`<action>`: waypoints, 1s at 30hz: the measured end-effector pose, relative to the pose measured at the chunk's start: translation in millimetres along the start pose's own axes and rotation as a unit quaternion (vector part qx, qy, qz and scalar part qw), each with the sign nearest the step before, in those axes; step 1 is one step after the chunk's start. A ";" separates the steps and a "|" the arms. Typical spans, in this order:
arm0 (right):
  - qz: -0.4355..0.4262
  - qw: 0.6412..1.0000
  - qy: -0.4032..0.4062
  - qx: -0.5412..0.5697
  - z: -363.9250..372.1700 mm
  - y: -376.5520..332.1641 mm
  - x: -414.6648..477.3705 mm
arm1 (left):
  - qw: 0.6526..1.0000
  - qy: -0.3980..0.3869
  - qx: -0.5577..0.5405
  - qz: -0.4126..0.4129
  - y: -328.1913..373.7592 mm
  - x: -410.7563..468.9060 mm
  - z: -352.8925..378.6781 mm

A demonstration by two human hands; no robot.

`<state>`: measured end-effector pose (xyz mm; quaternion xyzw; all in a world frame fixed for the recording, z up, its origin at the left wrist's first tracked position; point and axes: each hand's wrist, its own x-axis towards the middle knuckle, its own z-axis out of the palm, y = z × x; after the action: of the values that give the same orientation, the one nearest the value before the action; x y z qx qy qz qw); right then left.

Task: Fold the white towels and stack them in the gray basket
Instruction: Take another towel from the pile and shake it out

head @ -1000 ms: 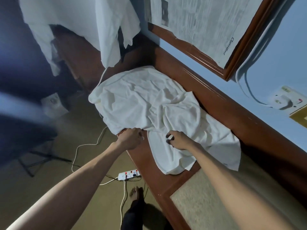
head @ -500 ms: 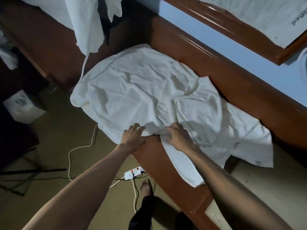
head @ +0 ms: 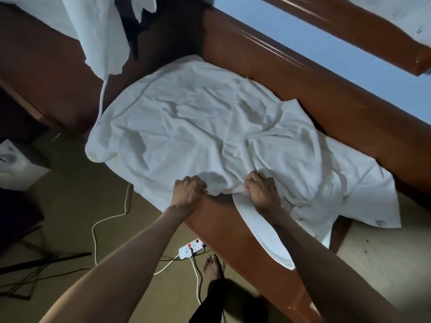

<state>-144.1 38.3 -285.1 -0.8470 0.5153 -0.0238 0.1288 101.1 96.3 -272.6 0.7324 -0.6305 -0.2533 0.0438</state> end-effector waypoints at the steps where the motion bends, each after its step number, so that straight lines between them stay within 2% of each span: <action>1: 0.005 1.000 0.018 0.016 -0.4 0.9 -1.3 | 0.999 0.012 -0.040 -0.020 2.3 0.1 -4.9; 4: 0.038 0.987 0.087 0.126 -18.6 0.2 -5.9 | 0.980 0.039 -0.183 -0.070 12.2 -1.2 -32.0; 6: 0.093 0.968 0.102 0.208 -49.4 -7.4 -2.6 | 0.970 0.046 -0.228 -0.064 24.4 1.2 -62.0; 10: 0.119 0.932 0.174 0.296 -123.9 -21.4 5.8 | 0.959 0.070 -0.274 -0.015 65.9 14.9 -135.7; 14: 0.170 0.886 0.205 0.379 -207.7 -16.7 12.8 | 0.954 0.080 -0.281 0.068 120.4 22.2 -212.1; 22: 0.167 0.835 0.294 0.434 -382.4 27.6 -30.6 | 0.925 0.082 -0.308 0.208 258.0 -10.3 -330.4; 30: 0.182 0.750 0.430 0.469 -503.9 78.9 -143.9 | 0.885 0.042 -0.349 0.305 410.3 -86.3 -362.7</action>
<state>-367.0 32.8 195.7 -0.4707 0.5849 -0.6000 0.2762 -120.7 2.9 226.9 0.4518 -0.6912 -0.3998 0.3979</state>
